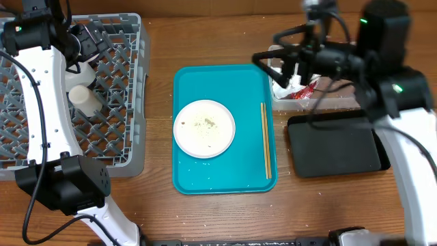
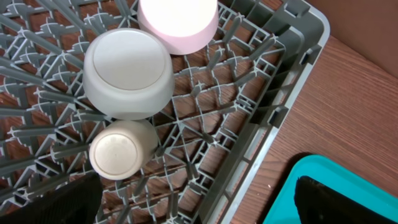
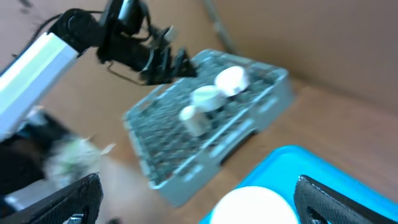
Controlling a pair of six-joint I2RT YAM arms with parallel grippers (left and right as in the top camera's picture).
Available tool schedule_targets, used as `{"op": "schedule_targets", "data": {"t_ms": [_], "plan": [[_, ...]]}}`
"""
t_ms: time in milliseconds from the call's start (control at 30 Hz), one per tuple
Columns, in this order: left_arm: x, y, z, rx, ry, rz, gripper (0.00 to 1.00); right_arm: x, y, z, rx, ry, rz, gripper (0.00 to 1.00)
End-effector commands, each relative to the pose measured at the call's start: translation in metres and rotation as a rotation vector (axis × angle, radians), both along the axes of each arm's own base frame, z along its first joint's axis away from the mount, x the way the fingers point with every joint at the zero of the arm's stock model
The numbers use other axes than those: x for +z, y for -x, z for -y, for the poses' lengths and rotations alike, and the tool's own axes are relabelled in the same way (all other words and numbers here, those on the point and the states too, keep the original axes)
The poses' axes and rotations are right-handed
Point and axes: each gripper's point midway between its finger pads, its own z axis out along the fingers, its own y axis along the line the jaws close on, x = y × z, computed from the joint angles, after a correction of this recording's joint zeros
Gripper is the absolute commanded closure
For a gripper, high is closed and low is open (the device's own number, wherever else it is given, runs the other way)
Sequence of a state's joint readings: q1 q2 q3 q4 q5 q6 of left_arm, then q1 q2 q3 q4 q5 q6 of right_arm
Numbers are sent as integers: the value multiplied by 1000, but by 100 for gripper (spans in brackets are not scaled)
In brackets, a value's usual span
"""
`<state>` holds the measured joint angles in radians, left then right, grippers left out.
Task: Sort waste into correct bins and load items into the dishwasher
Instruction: 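Reach the right gripper to the large white plate and grasp its rim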
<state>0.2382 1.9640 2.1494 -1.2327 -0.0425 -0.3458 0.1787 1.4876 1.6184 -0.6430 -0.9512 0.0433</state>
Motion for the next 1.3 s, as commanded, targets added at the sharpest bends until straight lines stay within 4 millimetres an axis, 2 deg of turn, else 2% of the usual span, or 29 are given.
{"op": "schedule_targets", "data": {"t_ms": [0,100,133,267,400,500,633,700,800,833,967,1133,1267], "plan": [[0,0,-6,30,-3,4,0,-8,-4,-19,116,-76,-106,0],[0,0,-6,30,-3,5,0,-48,-34,-26,-22,-14,-239,0],[0,0,-6,30,-3,4,0,-68,-47,-27,-121,42,-281,0],[0,-1,-4,25,-3,4,0,-129,-69,-28,-471,304,-330,0],[0,-1,-4,25,-3,4,0,-169,-66,-40,-617,491,-314,0],[0,-1,-4,25,-3,4,0,-202,-63,-49,-678,586,-332,19],[0,-1,-4,25,-3,4,0,-242,-55,-68,-635,668,-369,20],[0,-1,-4,25,-3,4,0,-260,-52,-70,-621,710,-392,18],[0,-1,-4,25,-3,4,0,-290,-47,-66,-609,782,-440,25],[0,-1,-4,25,-3,4,0,-308,-44,-62,-604,827,-472,25],[0,-1,-4,25,-3,4,0,-333,-37,-59,-579,880,-523,30],[0,-1,-4,25,-3,4,0,-350,-28,-53,-569,926,-559,32],[0,-1,-4,25,-3,4,0,-363,-24,-43,-595,957,-581,42]]}}
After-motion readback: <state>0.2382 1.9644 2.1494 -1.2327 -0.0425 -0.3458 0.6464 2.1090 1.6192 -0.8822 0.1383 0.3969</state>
